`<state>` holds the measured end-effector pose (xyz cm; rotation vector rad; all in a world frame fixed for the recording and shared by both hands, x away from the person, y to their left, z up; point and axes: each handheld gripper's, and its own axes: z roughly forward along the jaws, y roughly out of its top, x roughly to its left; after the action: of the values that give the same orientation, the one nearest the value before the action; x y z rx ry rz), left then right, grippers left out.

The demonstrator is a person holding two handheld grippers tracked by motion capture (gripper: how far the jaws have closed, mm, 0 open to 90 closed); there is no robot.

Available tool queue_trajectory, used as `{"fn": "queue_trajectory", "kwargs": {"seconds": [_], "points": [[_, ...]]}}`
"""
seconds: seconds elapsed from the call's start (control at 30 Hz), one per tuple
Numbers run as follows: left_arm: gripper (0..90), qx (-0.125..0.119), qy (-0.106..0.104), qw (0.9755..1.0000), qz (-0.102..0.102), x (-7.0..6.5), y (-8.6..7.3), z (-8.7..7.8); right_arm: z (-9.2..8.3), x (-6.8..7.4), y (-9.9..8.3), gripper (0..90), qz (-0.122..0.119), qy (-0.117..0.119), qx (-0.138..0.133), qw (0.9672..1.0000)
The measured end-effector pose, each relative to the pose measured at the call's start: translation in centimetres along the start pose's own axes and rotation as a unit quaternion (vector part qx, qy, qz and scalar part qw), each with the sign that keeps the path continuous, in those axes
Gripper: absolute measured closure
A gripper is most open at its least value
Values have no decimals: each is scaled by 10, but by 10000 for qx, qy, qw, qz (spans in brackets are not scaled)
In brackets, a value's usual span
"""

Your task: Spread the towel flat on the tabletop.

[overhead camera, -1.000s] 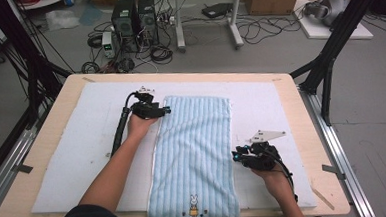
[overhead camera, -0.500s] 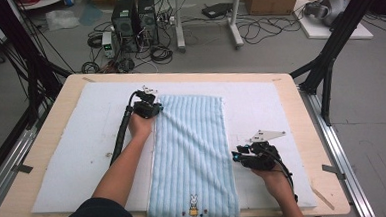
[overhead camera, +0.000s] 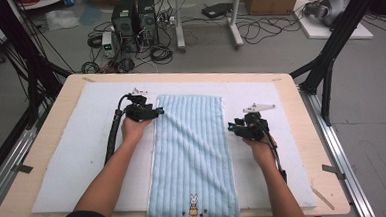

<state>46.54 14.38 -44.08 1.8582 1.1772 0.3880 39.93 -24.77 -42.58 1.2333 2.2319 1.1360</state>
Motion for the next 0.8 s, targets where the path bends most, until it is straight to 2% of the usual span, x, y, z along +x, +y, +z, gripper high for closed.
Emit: {"fn": "queue_trajectory", "kwargs": {"seconds": [0.1, 0.2, 0.27, 0.37, 0.4, 0.47, 0.53, 0.57, 0.6, 0.67, 0.7, 0.8], "points": [[455, -11, -27, 10000, 6, 2, -3, -6, 24, -1, 16, 618, -56, -115, -10, 9999], [461, -17, -22, 10000, -35, 5, -7, -11, 48, -2, 26, 619, -32, -279, 224, 9994], [468, 17, -41, 10000, -50, 7, -9, -13, 60, -2, 30, 710, -44, -391, 388, 9985], [471, 34, -72, 9999, -111, 9, -9, -14, 70, -3, 33, 867, -93, -637, 440, 9970], [472, 17, -80, 9999, -126, 9, -9, -14, 72, -4, 34, 873, -132, -777, 460, 9958], [473, 9, -111, 9999, -91, 6, -9, -13, 74, -7, 38, 873, -36, -1004, 486, 9937], [473, 33, -114, 9999, 50, 0, -8, -10, 76, -8, 38, 859, 89, -1173, 432, 9921], [473, 29, -141, 9998, 105, -3, -8, -9, 76, -8, 37, 810, 176, -1202, 387, 9918], [473, -6, -125, 9998, 158, -6, -8, -6, 76, -7, 37, 759, 224, -1199, 363, 9919], [492, -145, -22, 9995, 289, -8, -7, -2, 73, -4, 37, 707, 149, -1171, 344, 9924], [502, -217, 2, 9994, 254, -8, -6, 0, 70, -4, 36, 692, 135, -1134, 298, 9930], [537, -126, 113, 9997, 171, -4, 1, 11, 57, -5, 31, 653, 216, -1057, 147, 9941]]}}
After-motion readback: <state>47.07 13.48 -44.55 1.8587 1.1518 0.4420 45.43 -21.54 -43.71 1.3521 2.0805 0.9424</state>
